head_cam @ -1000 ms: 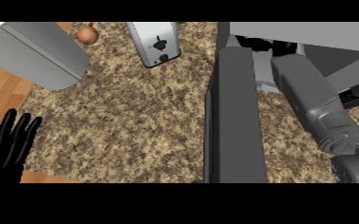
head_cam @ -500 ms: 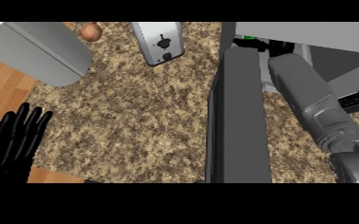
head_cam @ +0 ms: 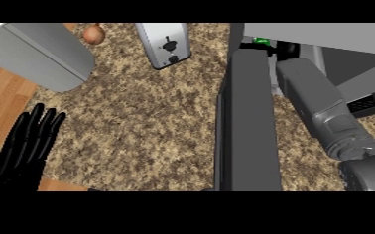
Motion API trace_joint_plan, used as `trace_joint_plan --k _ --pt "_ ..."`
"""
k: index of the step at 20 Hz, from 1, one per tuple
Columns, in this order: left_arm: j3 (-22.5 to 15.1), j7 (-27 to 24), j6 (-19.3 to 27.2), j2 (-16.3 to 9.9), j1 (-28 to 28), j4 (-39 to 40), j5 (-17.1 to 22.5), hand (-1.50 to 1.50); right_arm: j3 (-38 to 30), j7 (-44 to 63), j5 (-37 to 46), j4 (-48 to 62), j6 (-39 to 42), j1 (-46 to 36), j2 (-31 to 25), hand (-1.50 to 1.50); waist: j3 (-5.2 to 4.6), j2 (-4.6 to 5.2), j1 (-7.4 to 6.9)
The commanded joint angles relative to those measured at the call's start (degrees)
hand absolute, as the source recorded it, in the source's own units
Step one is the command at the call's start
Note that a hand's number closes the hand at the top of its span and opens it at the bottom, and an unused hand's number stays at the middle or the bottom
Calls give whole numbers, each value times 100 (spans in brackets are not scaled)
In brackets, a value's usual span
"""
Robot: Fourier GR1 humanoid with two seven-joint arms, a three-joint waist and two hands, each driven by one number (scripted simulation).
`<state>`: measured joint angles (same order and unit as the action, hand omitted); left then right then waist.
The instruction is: Pick up the milk, place it into the microwave and close the microwave
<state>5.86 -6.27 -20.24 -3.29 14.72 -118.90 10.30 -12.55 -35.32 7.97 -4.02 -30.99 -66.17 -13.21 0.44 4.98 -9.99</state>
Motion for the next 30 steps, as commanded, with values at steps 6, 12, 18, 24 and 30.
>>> trace_joint_plan --k 6,12,18,24,30 --pt "-336 62 92 143 -48 -20 -328 -150 -82 -13 -59 18 249 68 -64 -150 -6 -55 71" --pt "-423 20 137 191 44 3 -511 -150 -102 -194 -63 31 445 320 -156 -150 -11 -131 169" --pt "-725 -86 137 326 23 133 -589 -150 -239 -482 -201 -33 1011 548 -181 -150 -8 -139 242" --pt "-839 115 451 328 -53 -99 -706 -150 -296 -547 -244 -40 1233 659 -206 -150 -14 -242 390" --pt "-953 -80 287 304 -134 461 -789 -150 -408 -1003 -353 -92 1455 1053 45 -150 -19 -248 502"
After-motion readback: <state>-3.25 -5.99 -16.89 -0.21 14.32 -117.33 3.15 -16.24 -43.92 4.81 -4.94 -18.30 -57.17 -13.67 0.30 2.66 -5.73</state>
